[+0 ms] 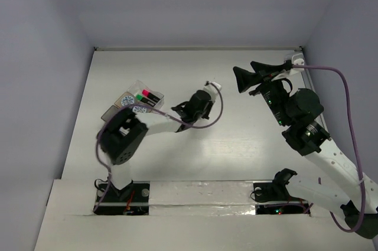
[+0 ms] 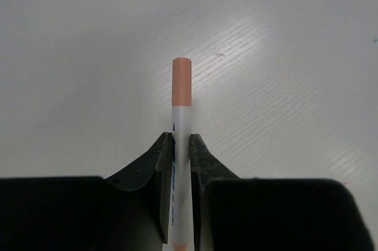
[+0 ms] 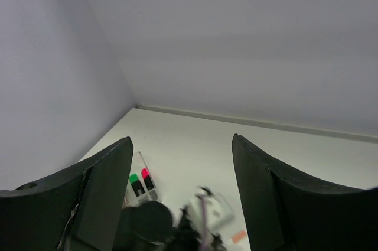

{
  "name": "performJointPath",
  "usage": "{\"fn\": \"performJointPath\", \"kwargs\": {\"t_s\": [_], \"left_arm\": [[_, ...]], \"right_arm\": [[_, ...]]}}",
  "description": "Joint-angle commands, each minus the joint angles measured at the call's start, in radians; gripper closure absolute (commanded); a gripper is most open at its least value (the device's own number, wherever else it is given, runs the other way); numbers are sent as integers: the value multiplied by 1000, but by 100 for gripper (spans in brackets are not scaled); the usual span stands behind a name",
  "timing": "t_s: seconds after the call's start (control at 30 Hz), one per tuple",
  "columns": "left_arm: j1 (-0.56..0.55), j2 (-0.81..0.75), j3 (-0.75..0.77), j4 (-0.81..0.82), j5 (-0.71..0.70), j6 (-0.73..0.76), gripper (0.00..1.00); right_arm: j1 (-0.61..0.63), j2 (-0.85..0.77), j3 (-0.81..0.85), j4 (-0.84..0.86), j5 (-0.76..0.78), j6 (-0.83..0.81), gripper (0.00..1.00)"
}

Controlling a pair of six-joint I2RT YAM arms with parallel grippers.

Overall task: Sort the stationery into containers
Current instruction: Pick up the pen from the center of the board, then place the pen in the storage box.

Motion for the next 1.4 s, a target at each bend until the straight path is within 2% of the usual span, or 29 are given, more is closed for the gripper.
{"fn": "performJointPath", "kwargs": {"t_s": [0.0, 0.17, 0.23, 0.3, 0.4, 0.5, 0.6, 0.77, 0.97, 1.13, 1.2, 1.23, 1.3, 1.33, 1.37], "left_arm": [[78, -295, -113, 166, -85, -192, 100], [224, -582, -432, 218, -202, -479, 100], [288, -728, -555, 200, -249, -534, 100], [332, -820, -618, 159, -306, -611, 100], [398, -1048, -715, 45, -377, -698, 100], [460, -1166, -785, -71, -440, -778, 100], [516, -1325, -841, -125, -464, -794, 100], [619, -1309, -856, -147, -417, -765, 100], [761, -1215, -891, -52, -299, -769, 100], [809, -1203, -907, -29, -259, -746, 100], [818, -1195, -910, -29, -254, -745, 91], [818, -1192, -916, -21, -251, -740, 80], [818, -1203, -917, -15, -242, -734, 64], [818, -1210, -914, -13, -240, -728, 50], [818, -1218, -911, -13, -240, -723, 43]], "right_arm": [[-3, -15, 56, 6, -29, 2, 26], [-3, 14, 76, -20, -63, 13, 26], [-3, 20, 83, -26, -81, 16, 26], [-3, 28, 86, -29, -92, 20, 26], [-3, 32, 91, -36, -106, 23, 26], [-3, 31, 91, -34, -109, 25, 26], [-3, 38, 93, -32, -118, 29, 26], [-3, 49, 99, -40, -127, 32, 26], [-3, 45, 100, -46, -113, 26, 26], [-3, 48, 99, -46, -109, 28, 25], [-3, 54, 102, -46, -107, 31, 24], [-3, 54, 102, -49, -107, 31, 23], [-3, 55, 102, -49, -107, 32, 22], [-3, 55, 102, -48, -110, 34, 22], [-3, 57, 102, -46, -110, 37, 21]]}}
